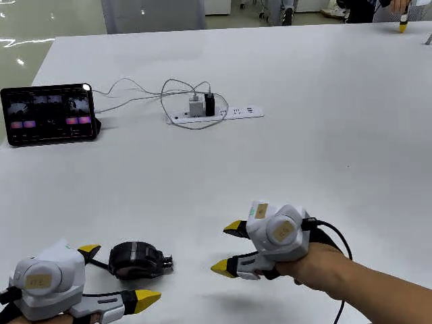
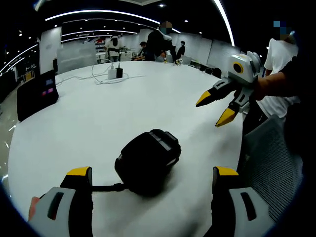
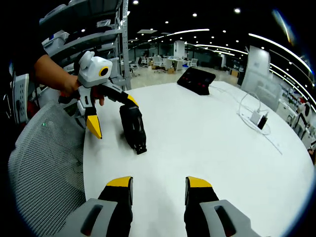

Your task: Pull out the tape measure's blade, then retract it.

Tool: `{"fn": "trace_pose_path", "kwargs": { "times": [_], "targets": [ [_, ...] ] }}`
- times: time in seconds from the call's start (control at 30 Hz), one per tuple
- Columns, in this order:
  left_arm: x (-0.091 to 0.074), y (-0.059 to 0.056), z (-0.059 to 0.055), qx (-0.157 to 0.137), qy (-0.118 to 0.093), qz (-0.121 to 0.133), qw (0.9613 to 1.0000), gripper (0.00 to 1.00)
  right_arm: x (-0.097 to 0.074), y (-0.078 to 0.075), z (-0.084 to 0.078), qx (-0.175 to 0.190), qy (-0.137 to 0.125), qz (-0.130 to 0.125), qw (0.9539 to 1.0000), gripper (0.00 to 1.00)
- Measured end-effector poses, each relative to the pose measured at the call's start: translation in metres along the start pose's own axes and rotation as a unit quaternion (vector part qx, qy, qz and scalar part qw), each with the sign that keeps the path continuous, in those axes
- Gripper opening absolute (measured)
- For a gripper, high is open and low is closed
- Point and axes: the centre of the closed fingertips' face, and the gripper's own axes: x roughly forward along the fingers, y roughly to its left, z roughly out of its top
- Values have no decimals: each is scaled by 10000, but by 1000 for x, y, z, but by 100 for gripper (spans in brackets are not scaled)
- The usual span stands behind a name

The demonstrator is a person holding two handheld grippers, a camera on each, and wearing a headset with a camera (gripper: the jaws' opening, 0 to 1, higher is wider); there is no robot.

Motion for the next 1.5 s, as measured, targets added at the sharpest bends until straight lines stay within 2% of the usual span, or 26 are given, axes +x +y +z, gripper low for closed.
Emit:
{"fn": "trace_pose_path", "kwargs": {
  "times": [0.07, 0.13, 0.2, 0.3, 0.37, 0.43, 0.6, 0.67, 0.77, 0.93, 1.03, 1.1, 1.2, 1.37, 1.5],
  "targets": [
    [-4, 1, 1, 35, -5, 16, 10000, 99, -9, -3, -4, 245, -60, -95, 9996, 40],
    [-7, 4, -1, 18, -19, -11, 10000, 99, -19, -7, -12, 334, -87, -152, 9993, 44],
    [-12, 1, 1, 20, -118, -152, 9998, 99, -29, -9, -18, 559, -163, -210, 9981, 48],
    [-17, 3, -2, 25, -11, -136, 9999, 99, -41, -15, -32, 827, -110, -343, 9959, 54],
    [-22, 4, -4, 66, 31, -131, 9999, 99, -50, -19, -41, 753, -66, -458, 9961, 56],
    [-26, 7, -4, 195, 44, -126, 9997, 99, -58, -22, -48, 440, 3, -565, 9974, 58],
    [-33, 23, -10, 266, 114, -17, 9996, 99, -75, -28, -60, 629, -37, -660, 9958, 67],
    [-37, 24, -13, 248, 165, -66, 9995, 99, -82, -30, -66, 667, -3, -708, 9953, 68],
    [-41, 28, -16, 362, 233, -7, 9991, 99, -91, -37, -74, 737, 9, -790, 9941, 72],
    [-52, 34, -22, 297, 326, 35, 9990, 99, -107, -45, -88, 813, 49, -944, 9922, 78],
    [-58, 39, -24, 267, 257, 89, 9993, 99, -114, -46, -97, 837, 128, -936, 9920, 85],
    [-62, 40, -29, 129, 337, 81, 9993, 99, -118, -44, -102, 853, 148, -869, 9924, 90],
    [-66, 42, -34, 134, 369, 107, 9992, 99, -123, -44, -108, 856, 177, -860, 9925, 98],
    [-73, 47, -39, 189, 446, 187, 9987, 99, -136, -40, -113, 861, 263, -917, 9917, 99],
    [-76, 49, -40, 163, 440, 221, 9987, 99, -144, -44, -119, 871, 305, -938, 9913, 99]
  ]
}}
